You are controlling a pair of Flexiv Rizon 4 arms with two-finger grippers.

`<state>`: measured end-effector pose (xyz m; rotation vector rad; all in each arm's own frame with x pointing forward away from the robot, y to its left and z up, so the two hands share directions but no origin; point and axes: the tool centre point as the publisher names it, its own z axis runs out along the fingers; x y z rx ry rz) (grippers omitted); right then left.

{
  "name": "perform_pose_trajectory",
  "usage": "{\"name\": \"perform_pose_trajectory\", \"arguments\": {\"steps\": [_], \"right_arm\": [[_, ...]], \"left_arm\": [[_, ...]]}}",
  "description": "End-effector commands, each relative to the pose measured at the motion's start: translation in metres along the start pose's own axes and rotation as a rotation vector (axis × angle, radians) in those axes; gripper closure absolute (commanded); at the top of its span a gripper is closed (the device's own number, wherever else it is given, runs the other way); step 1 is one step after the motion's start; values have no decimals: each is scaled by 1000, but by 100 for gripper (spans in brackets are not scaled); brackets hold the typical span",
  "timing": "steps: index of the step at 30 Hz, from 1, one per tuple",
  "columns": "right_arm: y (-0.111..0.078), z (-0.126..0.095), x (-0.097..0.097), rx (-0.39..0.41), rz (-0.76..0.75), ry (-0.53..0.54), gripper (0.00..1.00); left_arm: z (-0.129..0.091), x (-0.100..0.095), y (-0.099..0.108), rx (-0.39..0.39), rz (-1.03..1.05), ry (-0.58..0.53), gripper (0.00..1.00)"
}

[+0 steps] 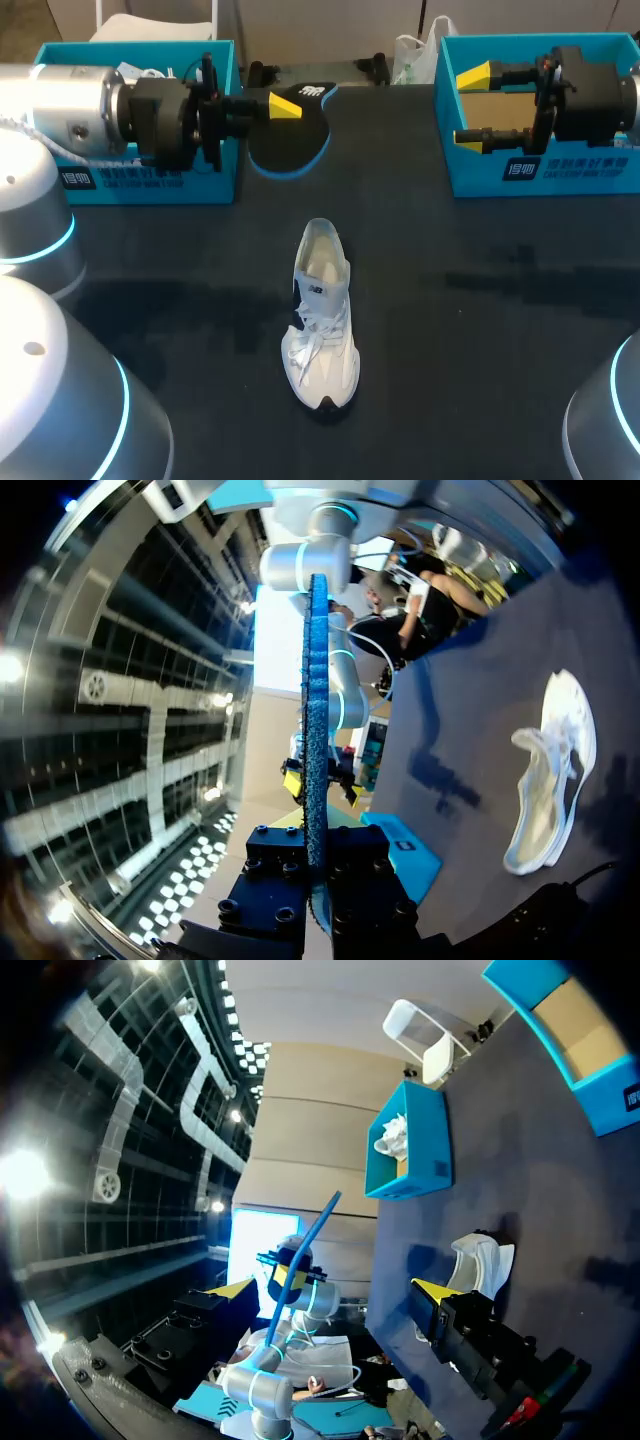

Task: Take the shoe out of the shoebox, open the shoe tongue, remove and reinsert the insole, then place the shoe into the shoebox

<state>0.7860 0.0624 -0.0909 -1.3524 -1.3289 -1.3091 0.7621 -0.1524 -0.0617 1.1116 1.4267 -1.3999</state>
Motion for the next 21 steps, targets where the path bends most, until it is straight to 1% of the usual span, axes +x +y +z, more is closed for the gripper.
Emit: {"name": "perform_pose_trajectory", "arguments": {"steps": [1, 3, 4, 5, 6, 8, 9, 10, 14, 18, 19, 21], "right_arm": [[1, 2, 0, 1, 0, 0, 0], [1, 2, 0, 1, 0, 0, 0], [1, 2, 0, 1, 0, 0, 0], [1, 2, 0, 1, 0, 0, 0], [1, 2, 0, 1, 0, 0, 0], [1, 2, 0, 1, 0, 0, 0], [1, 2, 0, 1, 0, 0, 0], [1, 2, 0, 1, 0, 0, 0], [1, 2, 0, 1, 0, 0, 0], [1, 2, 0, 1, 0, 0, 0], [1, 2, 0, 1, 0, 0, 0], [1, 2, 0, 1, 0, 0, 0]], "left_arm": [[-4, -12, -7, -51, -344, 106, 100], [-6, -13, -6, -63, -395, 119, 100], [-6, -14, -7, -67, -448, 129, 100], [-7, -15, -6, -90, -530, 150, 100], [-8, -16, -7, -81, -612, 163, 100], [-7, -16, -8, -89, -703, 162, 100], [-6, -16, -10, -71, -816, 194, 100], [-6, -15, -11, -73, -850, 188, 100], [1, -12, -13, -55, -1159, 157, 100], [7, -8, -14, -33, -1400, 96, 100], [9, -7, -13, -32, -1500, 66, 100], [9, -5, -10, -39, -1614, 32, 100]]}}
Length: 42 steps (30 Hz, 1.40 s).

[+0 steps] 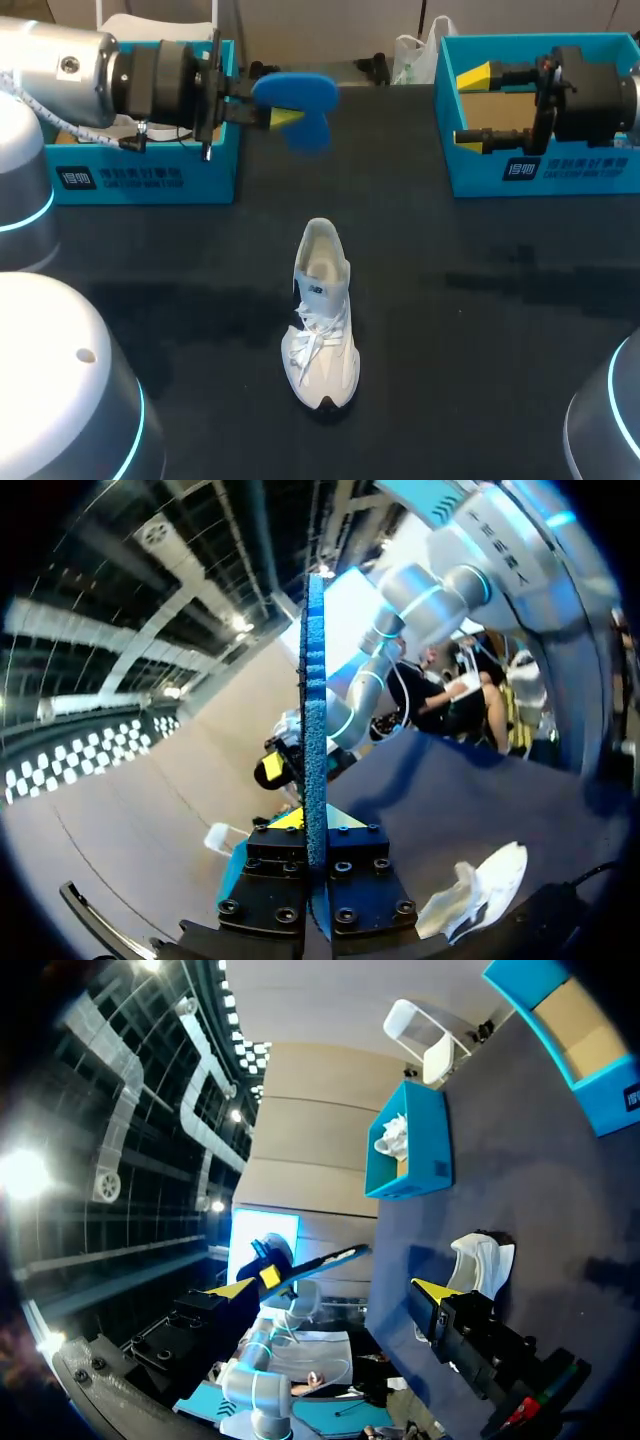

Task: Take the shoe out of the shoebox, open the shoe tongue, remove and reinsert the insole, then place the shoe into the shoebox

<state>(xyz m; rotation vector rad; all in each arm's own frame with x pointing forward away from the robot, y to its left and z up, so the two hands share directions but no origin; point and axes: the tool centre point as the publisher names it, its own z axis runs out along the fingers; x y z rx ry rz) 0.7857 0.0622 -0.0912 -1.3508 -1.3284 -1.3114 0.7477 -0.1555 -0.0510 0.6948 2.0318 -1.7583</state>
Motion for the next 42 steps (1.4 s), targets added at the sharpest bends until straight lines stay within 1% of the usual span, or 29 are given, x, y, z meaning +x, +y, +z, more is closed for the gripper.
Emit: {"name": "perform_pose_trajectory", "arguments": {"steps": [1, 4, 6, 9, 10, 11, 33, 35, 36, 37, 39, 42], "right_arm": [[2, 2, 0, 2, 1, -2, 0], [2, 2, 0, 2, 1, -2, 0], [2, 2, 0, 2, 1, -2, 0], [2, 2, 0, 2, 1, -2, 0], [2, 2, 0, 2, 1, -2, 0], [2, 2, 0, 2, 1, -2, 0], [2, 2, 0, 2, 1, -2, 0], [2, 2, 0, 2, 1, -2, 0], [2, 2, 0, 2, 1, -2, 0], [2, 2, 0, 2, 1, -2, 0], [2, 2, 0, 2, 1, -2, 0], [2, 2, 0, 2, 1, -2, 0]], "left_arm": [[7, -4, 7, 88, -965, -20, 100], [6, -4, 8, 91, -1131, -27, 100], [7, -7, 10, 97, -1249, -51, 100], [9, -16, 15, 140, -1559, -121, 100], [10, -18, 16, 151, -1619, -140, 100], [10, -22, 20, 174, -1741, -175, 100], [10, -22, 20, 174, -1741, -175, 100], [14, -19, 23, 149, -1888, -89, 100], [15, -18, 26, 149, -1916, -61, 100], [17, -16, 29, 128, -1962, -33, 100], [19, -13, 33, 116, -2043, 45, 100], [22, -9, 38, 99, -2076, 106, 100]]}}
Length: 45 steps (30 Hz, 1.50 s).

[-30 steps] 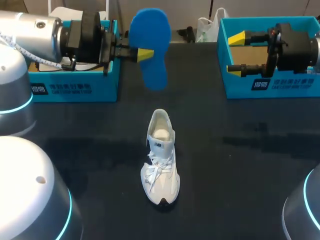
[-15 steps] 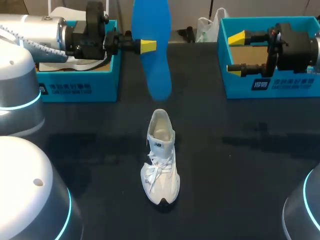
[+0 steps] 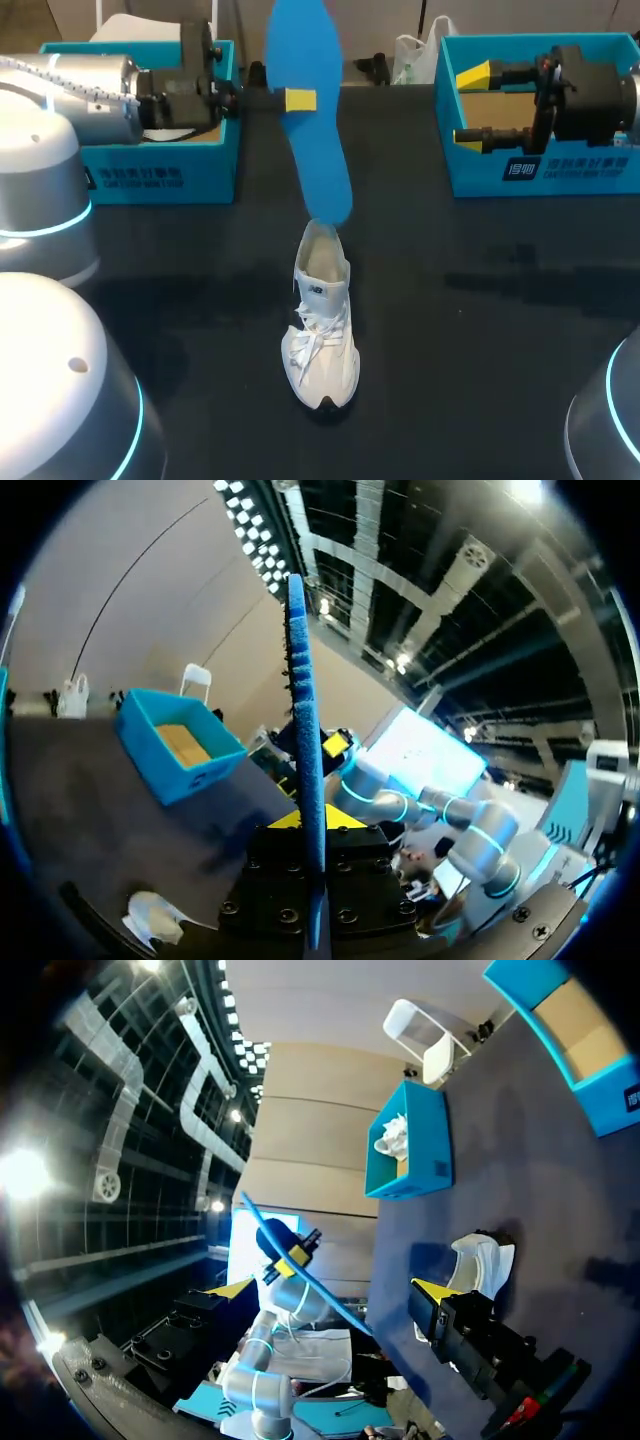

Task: Take the shoe out of the shoebox, open the shoe tongue, remove and reinsert the insole, then place the shoe into the shoebox

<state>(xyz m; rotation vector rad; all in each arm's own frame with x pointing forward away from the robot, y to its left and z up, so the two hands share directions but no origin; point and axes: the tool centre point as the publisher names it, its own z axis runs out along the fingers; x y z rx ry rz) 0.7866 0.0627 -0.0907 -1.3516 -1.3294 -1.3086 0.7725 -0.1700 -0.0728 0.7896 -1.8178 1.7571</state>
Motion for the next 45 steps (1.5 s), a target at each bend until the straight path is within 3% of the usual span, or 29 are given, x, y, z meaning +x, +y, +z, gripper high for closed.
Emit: {"name": "perform_pose_trajectory", "arguments": {"steps": [1, 9, 17, 21, 27, 37, 45], "right_arm": [[1, 1, -1, 0, 0, 0, 0], [1, 1, -1, 0, 0, 0, 0], [1, 1, -1, 0, 0, 0, 0], [1, 1, -1, 0, 0, 0, 0], [-4, 3, -9, -10, -29, -34, 0], [-7, 18, -4, -13, -37, -174, 0], [-9, 36, 13, -14, -33, -363, 0]], "left_arm": [[7, -10, 7, -152, -736, 74, 100], [14, -28, 20, -215, -777, 167, 100], [19, -51, 28, -188, -753, 231, 100], [20, -66, 30, -135, -702, 293, 100], [24, -76, 31, -126, -652, 301, 100], [33, -87, 33, -132, -611, 292, 100], [36, -89, 35, -128, -615, 270, 100]]}}
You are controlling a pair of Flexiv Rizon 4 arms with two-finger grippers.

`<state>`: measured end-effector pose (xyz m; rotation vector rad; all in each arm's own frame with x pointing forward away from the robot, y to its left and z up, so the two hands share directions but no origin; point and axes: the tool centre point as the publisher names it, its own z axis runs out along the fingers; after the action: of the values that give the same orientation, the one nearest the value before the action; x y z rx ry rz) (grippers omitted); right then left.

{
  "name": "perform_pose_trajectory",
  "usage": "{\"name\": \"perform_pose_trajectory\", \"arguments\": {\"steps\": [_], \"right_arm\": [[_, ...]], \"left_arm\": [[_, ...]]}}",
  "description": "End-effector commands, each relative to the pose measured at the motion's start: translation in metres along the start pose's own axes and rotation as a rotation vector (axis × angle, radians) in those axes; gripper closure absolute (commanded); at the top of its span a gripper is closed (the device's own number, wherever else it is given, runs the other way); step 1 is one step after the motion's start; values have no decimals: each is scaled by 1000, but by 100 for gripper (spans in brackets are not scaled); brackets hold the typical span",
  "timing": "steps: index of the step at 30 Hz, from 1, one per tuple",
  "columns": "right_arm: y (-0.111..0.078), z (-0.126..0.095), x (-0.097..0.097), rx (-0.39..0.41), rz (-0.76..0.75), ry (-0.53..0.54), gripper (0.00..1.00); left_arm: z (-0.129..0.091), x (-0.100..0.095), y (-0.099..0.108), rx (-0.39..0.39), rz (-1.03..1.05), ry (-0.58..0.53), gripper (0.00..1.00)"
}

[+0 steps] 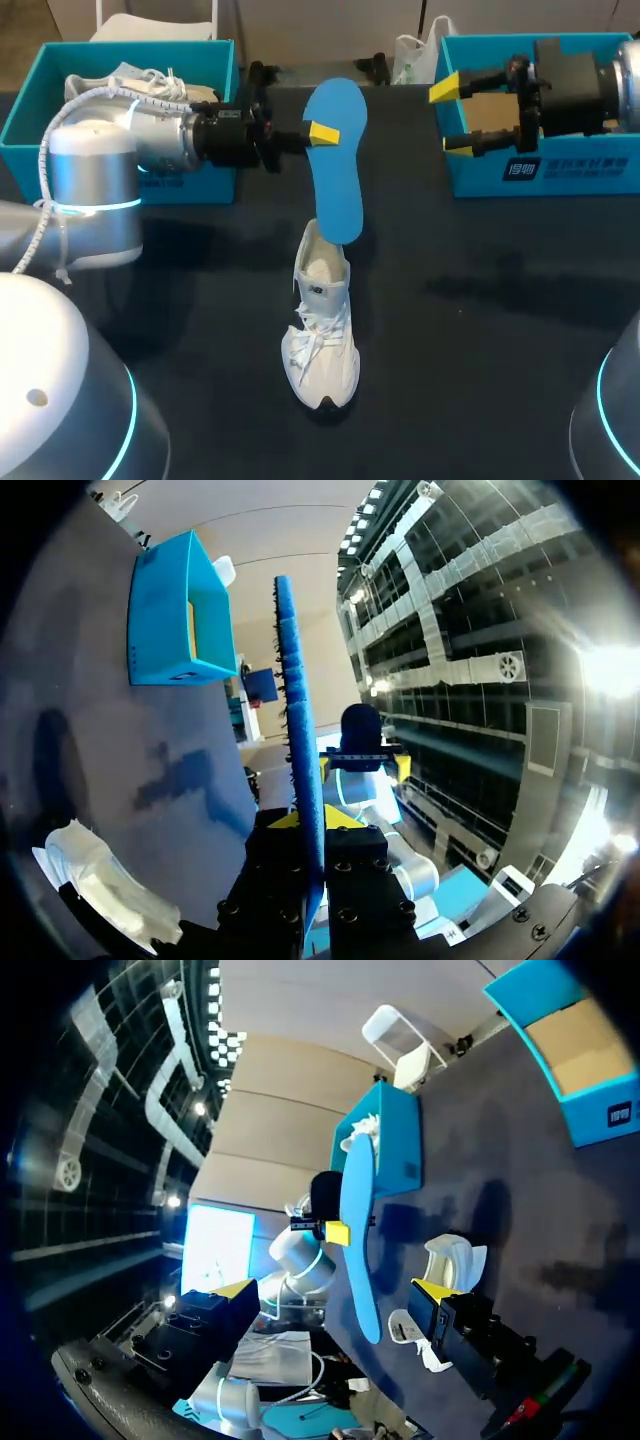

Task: Take the shoe out of the shoebox, open the shoe tongue, remove and reinsert the insole, then place the shoe into the shoebox

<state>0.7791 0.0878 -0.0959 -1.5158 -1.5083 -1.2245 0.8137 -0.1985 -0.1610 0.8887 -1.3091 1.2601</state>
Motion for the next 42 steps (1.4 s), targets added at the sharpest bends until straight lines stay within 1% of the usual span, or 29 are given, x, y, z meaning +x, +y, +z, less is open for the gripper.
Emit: {"name": "perform_pose_trajectory", "arguments": {"steps": [1, 6, 9, 13, 18, 23, 25, 31, 38, 41, 42], "right_arm": [[2, 10, 18, 1, 8, -161, 0], [2, 19, 26, -8, 1, -252, 0], [3, 26, 31, -23, -8, -334, 0], [4, 32, 38, -20, -9, -420, 0], [5, 42, 45, -16, -7, -558, 0], [8, 52, 46, -13, 2, -657, 0], [10, 55, 46, -9, 0, -679, 0], [14, 66, 51, -17, 6, -813, 0], [16, 73, 52, -11, 1, -928, 0], [16, 75, 52, -24, 0, -1007, 0], [16, 76, 52, -25, -5, -1018, 0]], "left_arm": [[1, -1, 1, 2, 1, 1, 100], [1, -1, 1, 2, 1, 1, 100], [1, -1, 1, 2, 1, 1, 100], [1, -1, 1, 2, 1, 1, 100], [1, -1, 1, 2, 1, 1, 100], [1, -1, 1, 2, 1, 1, 100], [1, -1, 1, 2, 1, 1, 100], [1, -1, 1, 2, 1, 1, 100], [1, -1, 1, 2, 1, 1, 100], [1, -1, 1, 2, 1, 1, 100], [1, -1, 1, 2, 1, 1, 100]]}}
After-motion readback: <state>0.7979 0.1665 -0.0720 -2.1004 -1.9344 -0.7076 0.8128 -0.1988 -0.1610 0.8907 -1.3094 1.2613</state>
